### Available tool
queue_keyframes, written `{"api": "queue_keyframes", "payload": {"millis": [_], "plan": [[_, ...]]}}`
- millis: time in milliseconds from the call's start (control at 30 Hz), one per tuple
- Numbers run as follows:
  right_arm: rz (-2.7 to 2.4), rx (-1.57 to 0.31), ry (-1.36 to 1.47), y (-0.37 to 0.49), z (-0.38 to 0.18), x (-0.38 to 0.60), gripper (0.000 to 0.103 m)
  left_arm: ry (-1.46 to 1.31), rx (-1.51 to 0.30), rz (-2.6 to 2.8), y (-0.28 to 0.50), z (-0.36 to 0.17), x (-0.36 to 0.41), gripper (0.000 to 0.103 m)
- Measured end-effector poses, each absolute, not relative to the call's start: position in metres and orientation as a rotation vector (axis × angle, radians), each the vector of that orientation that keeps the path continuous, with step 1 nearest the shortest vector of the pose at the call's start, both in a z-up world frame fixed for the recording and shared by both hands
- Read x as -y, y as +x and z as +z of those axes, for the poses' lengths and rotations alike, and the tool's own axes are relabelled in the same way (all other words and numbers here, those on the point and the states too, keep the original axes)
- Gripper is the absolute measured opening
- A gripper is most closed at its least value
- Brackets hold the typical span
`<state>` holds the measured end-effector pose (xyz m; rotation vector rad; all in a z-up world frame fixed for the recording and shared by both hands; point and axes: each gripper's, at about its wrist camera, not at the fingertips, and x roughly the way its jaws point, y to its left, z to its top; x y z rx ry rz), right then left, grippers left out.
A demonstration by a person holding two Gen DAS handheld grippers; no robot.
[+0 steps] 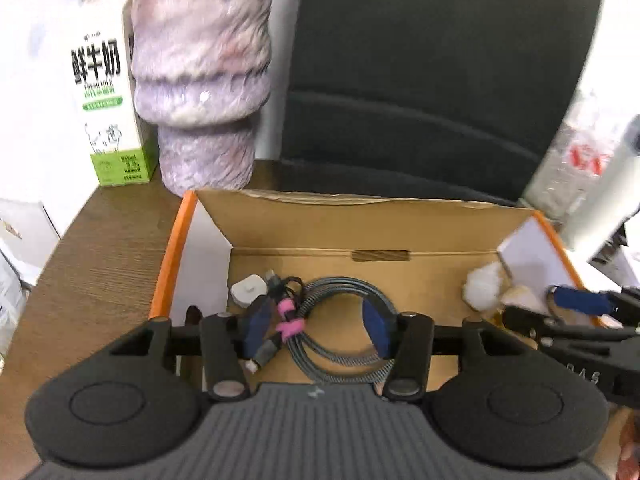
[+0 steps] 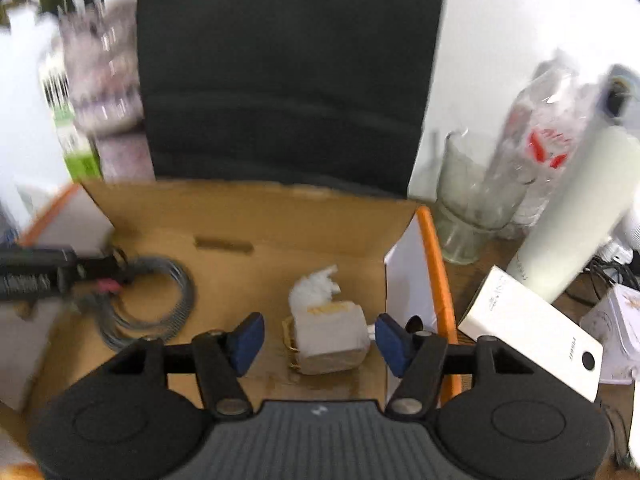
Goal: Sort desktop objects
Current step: 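Carry the cable and charger into the cardboard box and open both tools, then move both open tools back toward the plush dog and cotton-buds box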
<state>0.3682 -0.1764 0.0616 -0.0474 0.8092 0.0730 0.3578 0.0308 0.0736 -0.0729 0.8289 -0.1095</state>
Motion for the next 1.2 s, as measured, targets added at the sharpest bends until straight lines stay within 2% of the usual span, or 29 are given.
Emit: {"api": "queue_keyframes", "payload": {"millis": [33, 100, 200, 300, 333, 367, 567, 867, 967, 1200], "plan": [[0.073, -0.777, -0.037, 0.358, 0.07, 0.175, 0.081, -0.07, -0.816, -0.112, 0.35, 0.081, -0.029, 0.067], [0.054, -0.695, 0.001, 0.333, 0.086, 0.174, 0.088, -0.066, -0.77, -0.118, 0.328, 0.099, -0.026, 0.075], [0.077, -0.645, 0.079, 0.297, 0.102, 0.177, 0.088, -0.074, -0.729, -0.134, 0.294, 0.12, -0.023, 0.085], [0.076, -0.608, 0.103, 0.261, 0.111, 0.179, 0.09, -0.015, -0.66, -0.114, 0.255, 0.135, -0.016, 0.089], [0.074, -0.602, 0.105, 0.25, 0.112, 0.18, 0.091, -0.005, -0.633, -0.106, 0.241, 0.137, -0.016, 0.098], [0.074, -0.602, 0.104, 0.24, 0.112, 0.181, 0.091, -0.011, -0.613, -0.109, 0.228, 0.138, -0.018, 0.101], [0.075, -0.577, 0.103, 0.17, 0.095, 0.184, 0.096, -0.013, -0.534, -0.109, 0.151, 0.131, -0.025, 0.103], [0.068, -0.602, 0.093, 0.095, 0.054, 0.185, 0.097, -0.014, -0.514, -0.113, 0.06, 0.078, -0.027, 0.103], [0.108, -0.57, 0.074, 0.079, 0.047, 0.181, 0.102, -0.004, -0.518, -0.133, 0.045, 0.061, -0.027, 0.103], [0.161, -0.56, 0.071, 0.06, 0.028, 0.169, 0.103, -0.095, -0.572, -0.13, 0.035, 0.035, -0.04, 0.103]]}}
